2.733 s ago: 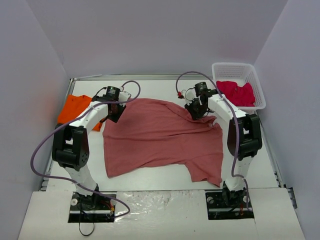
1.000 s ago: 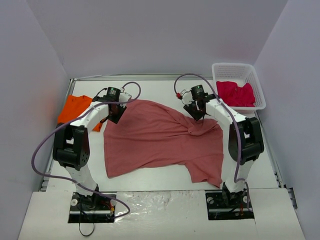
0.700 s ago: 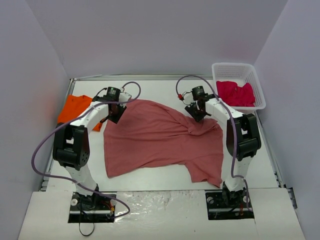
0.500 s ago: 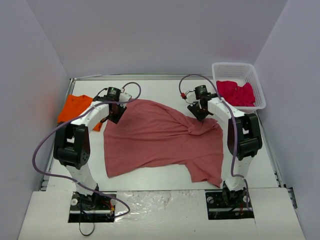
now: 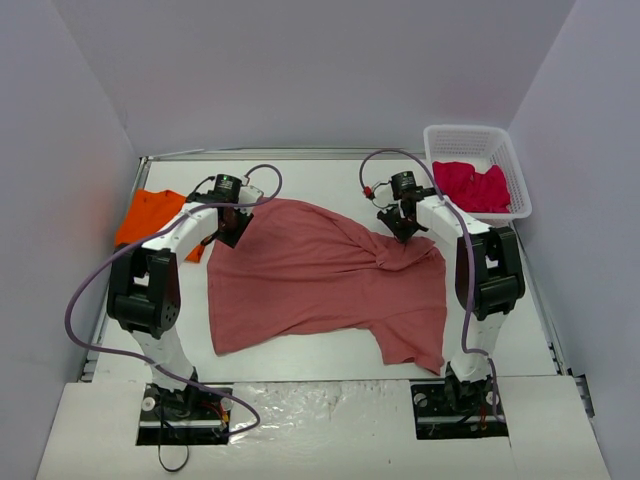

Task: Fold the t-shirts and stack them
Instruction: Flatten out the tshirt

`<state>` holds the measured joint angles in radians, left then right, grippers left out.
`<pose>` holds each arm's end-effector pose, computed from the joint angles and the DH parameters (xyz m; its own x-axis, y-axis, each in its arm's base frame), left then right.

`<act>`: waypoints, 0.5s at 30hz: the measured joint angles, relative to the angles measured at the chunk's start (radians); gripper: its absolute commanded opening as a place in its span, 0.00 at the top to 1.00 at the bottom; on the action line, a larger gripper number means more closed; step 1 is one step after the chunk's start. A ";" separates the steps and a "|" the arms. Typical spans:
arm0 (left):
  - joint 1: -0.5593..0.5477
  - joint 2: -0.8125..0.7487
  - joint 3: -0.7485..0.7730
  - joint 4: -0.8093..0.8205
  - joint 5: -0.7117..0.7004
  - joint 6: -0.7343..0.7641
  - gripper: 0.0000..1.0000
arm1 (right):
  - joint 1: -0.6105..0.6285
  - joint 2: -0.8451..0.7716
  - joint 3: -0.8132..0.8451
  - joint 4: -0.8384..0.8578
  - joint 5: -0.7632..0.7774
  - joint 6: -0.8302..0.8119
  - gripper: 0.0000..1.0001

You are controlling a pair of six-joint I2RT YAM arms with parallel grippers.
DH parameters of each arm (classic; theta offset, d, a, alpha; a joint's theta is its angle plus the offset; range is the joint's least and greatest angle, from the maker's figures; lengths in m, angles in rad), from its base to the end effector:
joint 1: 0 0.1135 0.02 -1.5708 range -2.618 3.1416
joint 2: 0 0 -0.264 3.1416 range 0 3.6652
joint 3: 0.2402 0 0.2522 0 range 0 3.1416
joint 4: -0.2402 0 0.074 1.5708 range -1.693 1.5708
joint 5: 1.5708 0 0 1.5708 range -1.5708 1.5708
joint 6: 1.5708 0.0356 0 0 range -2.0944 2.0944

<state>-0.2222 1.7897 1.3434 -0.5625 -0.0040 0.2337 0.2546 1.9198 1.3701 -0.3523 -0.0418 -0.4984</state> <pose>0.3732 -0.0842 0.2268 -0.7524 0.4074 -0.5176 0.4035 0.9062 0.1267 0.4046 0.1068 0.1988 -0.5346 -0.6326 -0.5603 -0.6060 0.7491 -0.2676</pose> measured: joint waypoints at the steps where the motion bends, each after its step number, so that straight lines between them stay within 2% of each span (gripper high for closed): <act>1: 0.000 0.000 0.000 0.000 0.000 0.000 0.69 | 0.000 0.000 -0.002 0.001 0.000 0.000 0.83; 8: 0.000 0.001 0.000 0.000 0.000 0.000 0.69 | -0.006 0.000 -0.014 0.004 0.000 0.000 0.87; 15: 0.000 0.013 0.000 0.000 0.000 0.000 0.69 | -0.011 0.000 -0.017 0.005 -0.004 -0.002 1.00</act>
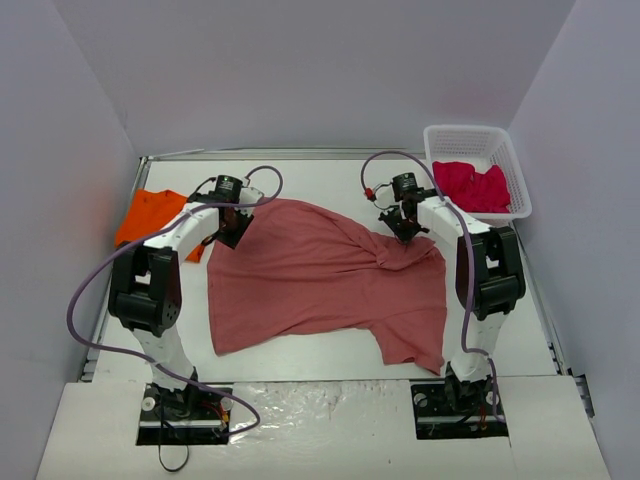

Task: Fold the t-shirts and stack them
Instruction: Flatten out the tshirt

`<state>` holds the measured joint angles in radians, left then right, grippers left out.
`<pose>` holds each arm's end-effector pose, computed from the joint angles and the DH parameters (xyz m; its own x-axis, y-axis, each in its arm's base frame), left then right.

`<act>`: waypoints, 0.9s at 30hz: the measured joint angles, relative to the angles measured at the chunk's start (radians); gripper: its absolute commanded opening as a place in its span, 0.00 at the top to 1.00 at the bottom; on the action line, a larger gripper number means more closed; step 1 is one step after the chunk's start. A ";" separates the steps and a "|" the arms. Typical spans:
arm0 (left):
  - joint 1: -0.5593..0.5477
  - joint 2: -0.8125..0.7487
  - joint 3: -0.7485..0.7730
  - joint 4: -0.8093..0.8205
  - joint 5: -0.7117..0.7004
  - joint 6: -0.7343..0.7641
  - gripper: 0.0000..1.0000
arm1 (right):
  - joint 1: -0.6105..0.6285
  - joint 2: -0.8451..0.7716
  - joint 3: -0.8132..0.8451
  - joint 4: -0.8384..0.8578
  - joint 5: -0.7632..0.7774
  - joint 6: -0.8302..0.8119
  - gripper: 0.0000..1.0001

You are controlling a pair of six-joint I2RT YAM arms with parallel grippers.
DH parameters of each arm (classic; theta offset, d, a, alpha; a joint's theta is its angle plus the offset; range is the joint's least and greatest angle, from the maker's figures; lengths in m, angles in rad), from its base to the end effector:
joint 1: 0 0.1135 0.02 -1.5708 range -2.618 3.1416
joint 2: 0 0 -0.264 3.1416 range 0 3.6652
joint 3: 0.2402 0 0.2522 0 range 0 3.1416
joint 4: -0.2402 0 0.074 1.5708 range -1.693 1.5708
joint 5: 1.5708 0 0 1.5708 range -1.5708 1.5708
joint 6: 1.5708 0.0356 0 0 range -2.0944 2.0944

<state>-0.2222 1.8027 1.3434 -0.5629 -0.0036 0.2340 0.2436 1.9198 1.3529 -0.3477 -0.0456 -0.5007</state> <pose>0.3746 -0.0845 0.2221 -0.7589 0.4092 -0.5066 0.4056 0.9056 0.1239 0.4033 0.1019 0.1938 -0.5459 -0.6298 -0.5526 -0.6041 0.7528 -0.2612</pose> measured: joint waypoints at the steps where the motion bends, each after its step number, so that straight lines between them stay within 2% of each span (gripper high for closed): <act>1: 0.000 0.001 0.000 0.000 0.000 0.000 0.69 | 0.000 0.000 0.000 0.000 0.000 0.001 1.00; 13: 0.000 0.001 0.000 0.000 0.000 0.000 0.69 | -0.001 -0.031 0.057 -0.014 0.014 0.003 1.00; 21: 0.000 0.001 0.000 0.000 0.000 0.000 0.69 | -0.001 -0.021 0.263 -0.015 0.066 0.003 1.00; 27: 0.000 0.003 0.000 -0.001 0.000 0.000 0.69 | -0.001 0.124 0.478 -0.008 0.124 0.004 1.00</act>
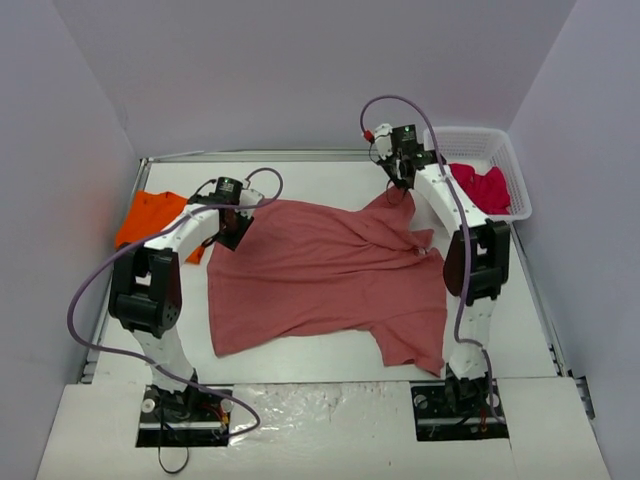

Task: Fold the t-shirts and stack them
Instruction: Flatten out the tshirt

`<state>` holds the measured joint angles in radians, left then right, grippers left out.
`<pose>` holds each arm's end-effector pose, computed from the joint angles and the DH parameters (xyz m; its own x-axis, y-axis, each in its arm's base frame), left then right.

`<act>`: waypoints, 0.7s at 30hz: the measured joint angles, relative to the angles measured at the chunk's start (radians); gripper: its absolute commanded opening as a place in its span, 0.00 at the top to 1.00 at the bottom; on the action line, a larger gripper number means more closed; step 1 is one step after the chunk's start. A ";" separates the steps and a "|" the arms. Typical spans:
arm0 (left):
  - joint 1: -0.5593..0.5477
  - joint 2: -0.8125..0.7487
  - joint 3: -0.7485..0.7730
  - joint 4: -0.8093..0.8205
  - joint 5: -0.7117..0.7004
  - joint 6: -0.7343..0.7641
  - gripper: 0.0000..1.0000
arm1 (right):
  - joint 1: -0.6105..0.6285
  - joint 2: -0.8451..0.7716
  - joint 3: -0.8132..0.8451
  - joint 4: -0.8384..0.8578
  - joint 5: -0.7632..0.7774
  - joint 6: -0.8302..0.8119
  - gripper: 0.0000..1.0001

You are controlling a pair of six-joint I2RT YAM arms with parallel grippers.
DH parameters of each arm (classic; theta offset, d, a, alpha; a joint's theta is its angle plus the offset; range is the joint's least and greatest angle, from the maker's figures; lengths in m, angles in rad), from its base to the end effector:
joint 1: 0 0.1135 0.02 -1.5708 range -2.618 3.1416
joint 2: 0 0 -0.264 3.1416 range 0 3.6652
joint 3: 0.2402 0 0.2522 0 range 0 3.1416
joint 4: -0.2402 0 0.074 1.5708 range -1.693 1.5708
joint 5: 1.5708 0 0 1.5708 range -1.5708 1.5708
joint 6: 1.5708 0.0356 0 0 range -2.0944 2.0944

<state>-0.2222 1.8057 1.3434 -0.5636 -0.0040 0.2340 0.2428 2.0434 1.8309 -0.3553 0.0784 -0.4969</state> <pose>0.3748 -0.0845 0.2210 -0.7608 0.4096 -0.5034 0.4058 0.9056 0.1235 0.4710 0.1138 0.2967 -0.3752 -0.5825 -0.7210 -0.4032 0.8030 -0.4389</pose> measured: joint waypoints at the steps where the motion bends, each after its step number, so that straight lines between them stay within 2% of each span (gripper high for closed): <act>1: 0.000 0.001 0.000 0.000 0.000 0.000 0.69 | 0.000 0.035 0.036 0.002 0.012 0.000 1.00; 11: 0.001 0.016 0.000 0.000 0.000 0.000 0.69 | -0.013 0.312 0.258 -0.013 0.111 -0.001 1.00; 21: 0.006 0.035 0.000 -0.001 -0.001 0.000 0.69 | -0.028 0.397 0.470 -0.015 0.197 0.003 1.00</act>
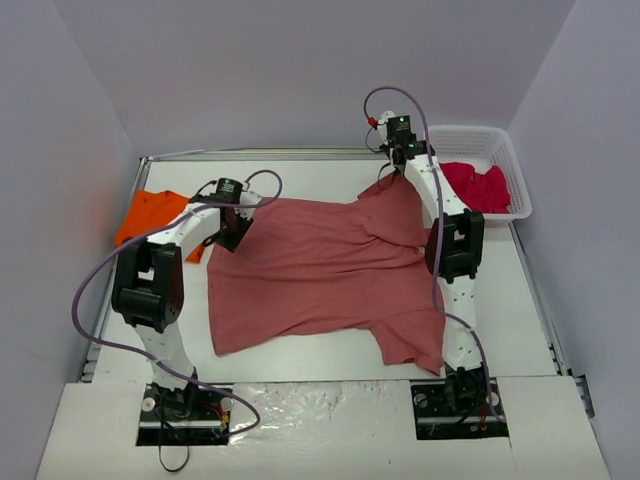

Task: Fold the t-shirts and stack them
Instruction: Flatten out the tshirt

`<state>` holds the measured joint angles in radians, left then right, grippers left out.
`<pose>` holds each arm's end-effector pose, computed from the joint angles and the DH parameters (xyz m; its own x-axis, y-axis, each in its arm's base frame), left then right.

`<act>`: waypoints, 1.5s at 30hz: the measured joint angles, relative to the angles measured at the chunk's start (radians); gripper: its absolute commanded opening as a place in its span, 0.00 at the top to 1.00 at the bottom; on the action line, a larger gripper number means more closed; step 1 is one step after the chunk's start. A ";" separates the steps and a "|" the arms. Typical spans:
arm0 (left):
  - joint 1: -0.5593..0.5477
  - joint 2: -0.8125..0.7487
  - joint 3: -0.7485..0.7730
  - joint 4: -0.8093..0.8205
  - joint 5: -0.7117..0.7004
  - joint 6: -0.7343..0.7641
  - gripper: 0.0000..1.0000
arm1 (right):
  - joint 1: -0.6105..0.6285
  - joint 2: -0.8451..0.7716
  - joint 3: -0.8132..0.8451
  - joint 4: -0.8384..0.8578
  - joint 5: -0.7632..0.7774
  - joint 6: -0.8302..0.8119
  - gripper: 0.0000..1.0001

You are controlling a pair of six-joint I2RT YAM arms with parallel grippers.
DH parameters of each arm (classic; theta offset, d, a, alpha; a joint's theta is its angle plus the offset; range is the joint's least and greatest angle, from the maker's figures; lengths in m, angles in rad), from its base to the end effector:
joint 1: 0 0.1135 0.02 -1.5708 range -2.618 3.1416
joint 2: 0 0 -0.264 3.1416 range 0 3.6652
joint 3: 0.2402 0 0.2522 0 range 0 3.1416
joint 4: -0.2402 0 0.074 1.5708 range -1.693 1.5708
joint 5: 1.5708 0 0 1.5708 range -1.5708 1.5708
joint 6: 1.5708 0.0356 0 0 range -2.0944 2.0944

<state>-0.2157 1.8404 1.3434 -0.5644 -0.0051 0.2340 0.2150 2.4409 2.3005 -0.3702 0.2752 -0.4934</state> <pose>0.3787 -0.0828 0.2082 -0.7805 0.4084 -0.4733 0.4036 0.9074 0.1174 0.5562 0.1116 0.2559 -0.4330 -0.5611 -0.7055 -0.2030 0.8232 -0.5302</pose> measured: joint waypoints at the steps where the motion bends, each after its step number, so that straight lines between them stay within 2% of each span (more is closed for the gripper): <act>1: 0.000 0.000 0.000 0.000 0.000 0.000 0.69 | -0.001 0.000 0.011 0.005 0.009 0.002 1.00; 9: 0.001 0.002 0.000 0.000 0.000 0.000 0.69 | -0.006 0.025 0.047 0.040 0.080 0.016 0.99; 10: 0.001 0.002 0.000 0.000 0.000 0.000 0.69 | -0.006 0.035 0.047 0.043 0.094 0.018 0.92; 11: 0.001 0.002 0.000 -0.001 0.000 0.000 0.69 | -0.006 0.048 0.047 0.047 0.111 0.021 0.75; 12: 0.001 0.002 0.000 -0.001 0.000 0.000 0.69 | -0.006 0.061 0.047 0.050 0.123 0.029 0.67; 14: 0.002 0.002 0.000 -0.003 0.001 0.000 0.69 | -0.007 0.092 0.047 0.052 0.149 0.028 0.42; 15: 0.002 0.002 0.000 -0.003 0.001 0.000 0.69 | -0.007 0.107 0.045 0.051 0.162 0.027 0.38; 19: 0.002 0.002 0.000 -0.007 0.001 0.000 0.69 | -0.011 0.128 0.022 0.042 0.183 0.031 0.36; 20: 0.002 0.002 0.000 -0.007 0.001 0.000 0.69 | -0.011 0.128 0.019 0.042 0.186 0.034 0.36; 22: 0.002 0.002 0.000 -0.008 0.001 0.000 0.69 | -0.012 0.123 0.013 0.047 0.188 0.040 0.47; 23: 0.002 0.002 0.000 -0.008 0.001 -0.001 0.69 | -0.012 0.117 0.004 0.048 0.186 0.042 0.64; 24: 0.003 0.002 0.000 -0.007 0.001 -0.002 0.69 | -0.012 0.107 -0.010 0.048 0.179 0.043 0.74; 26: 0.007 0.002 0.000 -0.006 0.005 -0.003 0.69 | -0.013 0.082 -0.043 0.047 0.158 0.057 0.90; 28: 0.013 0.002 0.002 -0.005 0.008 -0.008 0.69 | -0.013 0.057 -0.071 0.048 0.136 0.073 0.98; 31: 0.020 0.002 0.022 -0.009 0.021 -0.012 0.71 | -0.012 0.004 -0.121 0.048 0.090 0.086 1.00; 34: 0.022 0.004 0.087 -0.021 0.029 -0.016 0.82 | -0.011 -0.047 -0.167 0.049 0.046 0.096 1.00; 35: 0.022 0.008 0.116 -0.022 0.031 -0.018 0.94 | -0.010 -0.060 -0.179 0.048 0.032 0.099 1.00; 36: 0.022 0.015 0.153 -0.021 0.031 -0.021 0.97 | -0.009 -0.069 -0.187 0.048 0.021 0.101 1.00; 41: 0.022 0.094 0.320 -0.011 0.032 -0.037 0.98 | 0.002 -0.079 -0.222 0.048 -0.005 0.112 1.00; 45: 0.022 0.173 0.366 -0.007 0.031 -0.061 0.98 | 0.015 -0.079 -0.254 0.041 -0.015 0.116 1.00</act>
<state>-0.1940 2.0132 1.7092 -0.5713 0.0261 0.1730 0.2298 2.3619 2.0460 -0.3290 0.2600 -0.3775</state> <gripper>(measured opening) 0.027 0.002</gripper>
